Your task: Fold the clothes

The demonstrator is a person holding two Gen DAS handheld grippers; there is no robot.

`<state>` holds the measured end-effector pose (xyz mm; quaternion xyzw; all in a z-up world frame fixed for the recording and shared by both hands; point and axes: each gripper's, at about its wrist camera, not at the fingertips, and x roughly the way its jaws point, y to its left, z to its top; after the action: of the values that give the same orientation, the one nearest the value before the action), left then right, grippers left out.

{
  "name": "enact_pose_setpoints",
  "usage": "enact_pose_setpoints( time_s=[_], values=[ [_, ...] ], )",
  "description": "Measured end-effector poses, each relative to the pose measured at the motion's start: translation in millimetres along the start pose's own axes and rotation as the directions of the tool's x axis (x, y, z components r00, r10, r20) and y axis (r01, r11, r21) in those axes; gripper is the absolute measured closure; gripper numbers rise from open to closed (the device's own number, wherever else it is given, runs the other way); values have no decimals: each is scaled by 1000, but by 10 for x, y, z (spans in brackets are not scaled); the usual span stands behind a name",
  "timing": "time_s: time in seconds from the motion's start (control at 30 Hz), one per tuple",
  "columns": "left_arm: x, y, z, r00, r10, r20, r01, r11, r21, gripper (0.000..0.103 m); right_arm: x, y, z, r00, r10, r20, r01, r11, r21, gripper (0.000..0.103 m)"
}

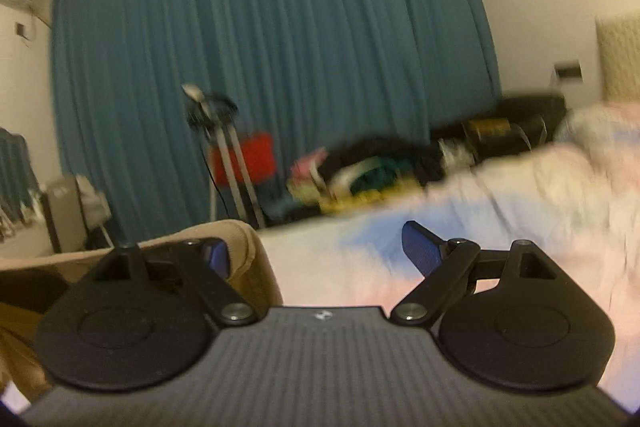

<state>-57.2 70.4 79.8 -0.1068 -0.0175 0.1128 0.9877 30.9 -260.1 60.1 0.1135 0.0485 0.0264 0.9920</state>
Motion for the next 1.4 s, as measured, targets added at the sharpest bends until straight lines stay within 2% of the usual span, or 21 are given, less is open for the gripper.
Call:
enact_pose_setpoints(
  time_s=[0.13,0.23,0.37,0.43,0.5,0.6,0.7,0.83,0.9,0.97,1.03,1.17,1.2,1.23,1.4],
  values=[
    [-182,-58,796,993,-29,115,33,999,-27,38,-343,184,897,988,79,131,-79,997,-9,17],
    [-397,-165,1442,973,-63,221,66,998,-9,38,-666,271,1516,968,119,220,-114,993,-33,17],
    [-675,-272,2247,947,-132,291,141,990,-10,38,-1126,366,2330,931,168,325,-155,986,-65,17],
    [-789,-302,2549,935,-177,306,191,981,-17,34,-1353,392,2592,911,169,377,-142,985,-98,15],
    [-856,-352,2774,928,-204,311,220,975,-19,34,-1506,386,2792,900,180,397,-147,983,-113,15],
    [-873,-451,3021,926,-235,295,252,967,-20,33,-1600,397,2978,902,173,395,-127,982,-140,16],
    [-716,-546,3078,932,-245,265,256,967,-7,29,-1471,373,3037,919,151,365,-99,983,-158,16],
    [-188,-653,2888,958,-243,155,248,969,-13,28,-928,283,2905,963,114,245,-82,987,-138,16],
    [227,-676,2672,971,-224,81,226,974,-17,27,-527,219,2760,983,90,160,-72,990,-119,16],
    [719,-704,2411,978,-208,10,209,978,-21,27,-118,153,2585,994,68,85,-59,993,-100,16],
    [1241,-715,2128,981,-187,-44,186,982,-18,27,388,82,2367,998,51,37,-48,996,-79,16],
    [2256,-830,1562,993,-101,-69,103,994,21,25,1464,88,1935,1000,8,-14,-9,993,-117,16],
    [2511,-855,1388,993,-82,-81,85,996,27,21,1735,112,1827,1000,-3,-18,0,992,-128,17],
    [2766,-858,1162,992,-70,-108,73,997,27,17,2005,136,1720,1000,-13,-22,10,990,-138,17],
    [4043,-876,32,971,-7,-239,15,999,30,14,3345,55,889,996,-70,-55,61,987,-151,17]
  ],
)
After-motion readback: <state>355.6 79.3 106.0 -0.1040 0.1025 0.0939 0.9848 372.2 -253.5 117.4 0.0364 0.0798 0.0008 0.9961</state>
